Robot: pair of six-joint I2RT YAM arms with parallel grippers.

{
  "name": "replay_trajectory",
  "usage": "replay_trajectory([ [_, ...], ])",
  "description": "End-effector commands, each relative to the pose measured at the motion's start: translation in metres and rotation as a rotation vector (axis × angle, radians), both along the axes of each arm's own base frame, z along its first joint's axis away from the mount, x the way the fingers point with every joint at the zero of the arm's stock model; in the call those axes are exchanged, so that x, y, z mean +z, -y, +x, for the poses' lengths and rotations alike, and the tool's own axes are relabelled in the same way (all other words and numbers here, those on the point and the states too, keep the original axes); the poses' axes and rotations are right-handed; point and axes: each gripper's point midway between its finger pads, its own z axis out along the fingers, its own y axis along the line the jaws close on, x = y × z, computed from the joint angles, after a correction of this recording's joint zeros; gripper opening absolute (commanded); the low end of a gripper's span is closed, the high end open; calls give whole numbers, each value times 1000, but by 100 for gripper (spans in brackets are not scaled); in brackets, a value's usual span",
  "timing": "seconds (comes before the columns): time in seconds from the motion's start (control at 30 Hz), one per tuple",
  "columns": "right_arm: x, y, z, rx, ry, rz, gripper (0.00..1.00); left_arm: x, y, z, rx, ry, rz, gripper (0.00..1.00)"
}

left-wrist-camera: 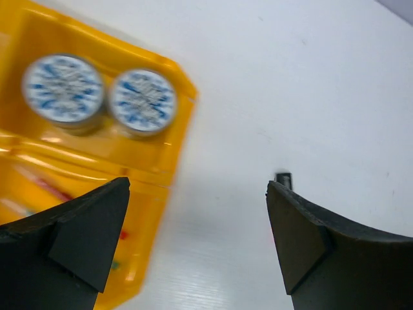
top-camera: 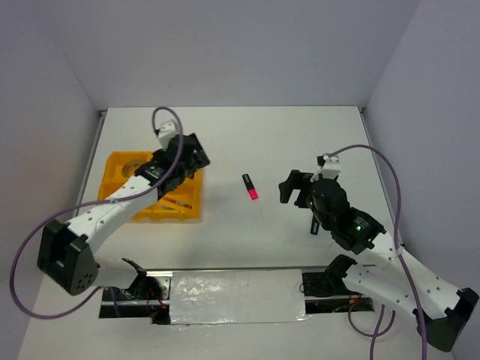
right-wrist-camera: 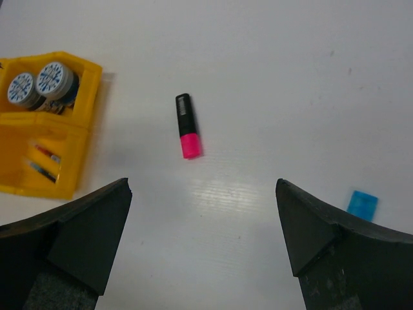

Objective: Sort the stationery into containers
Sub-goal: Place the pen in the storage box, then pick up the pen from the center of the board.

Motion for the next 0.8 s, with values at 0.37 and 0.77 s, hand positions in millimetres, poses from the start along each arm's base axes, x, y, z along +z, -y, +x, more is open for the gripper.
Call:
replay_trajectory([
  [0.37,29,60,-8,-254,106,45,100,-98,196,53,-122,-218,61,99],
  [0.77,21,51,-4,-210,91,19,100,-153,214,43,-140,-314,138,82],
])
